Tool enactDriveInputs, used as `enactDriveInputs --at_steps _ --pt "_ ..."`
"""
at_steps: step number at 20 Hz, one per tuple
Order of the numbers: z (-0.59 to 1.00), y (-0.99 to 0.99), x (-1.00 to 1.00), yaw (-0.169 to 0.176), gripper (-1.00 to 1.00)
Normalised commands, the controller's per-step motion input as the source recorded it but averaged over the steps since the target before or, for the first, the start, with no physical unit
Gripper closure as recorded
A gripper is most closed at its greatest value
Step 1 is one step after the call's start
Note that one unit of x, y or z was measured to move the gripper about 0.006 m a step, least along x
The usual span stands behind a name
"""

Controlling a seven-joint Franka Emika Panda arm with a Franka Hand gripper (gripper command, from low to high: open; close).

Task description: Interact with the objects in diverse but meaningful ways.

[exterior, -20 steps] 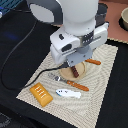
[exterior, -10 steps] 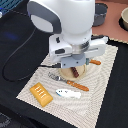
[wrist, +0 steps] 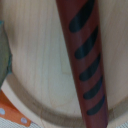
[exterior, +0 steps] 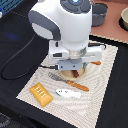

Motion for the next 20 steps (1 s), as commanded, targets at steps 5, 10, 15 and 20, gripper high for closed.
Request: enactDriveInputs --at_steps 5,10,15,20 --pt "-0.21 0.23 0.0 -0.006 1.0" --pt "-0.18 0.24 0.01 0.0 1.0" --pt "-0.18 0.27 0.03 0.0 1.0" --pt "-0.09 0.27 0.01 0.0 1.0"
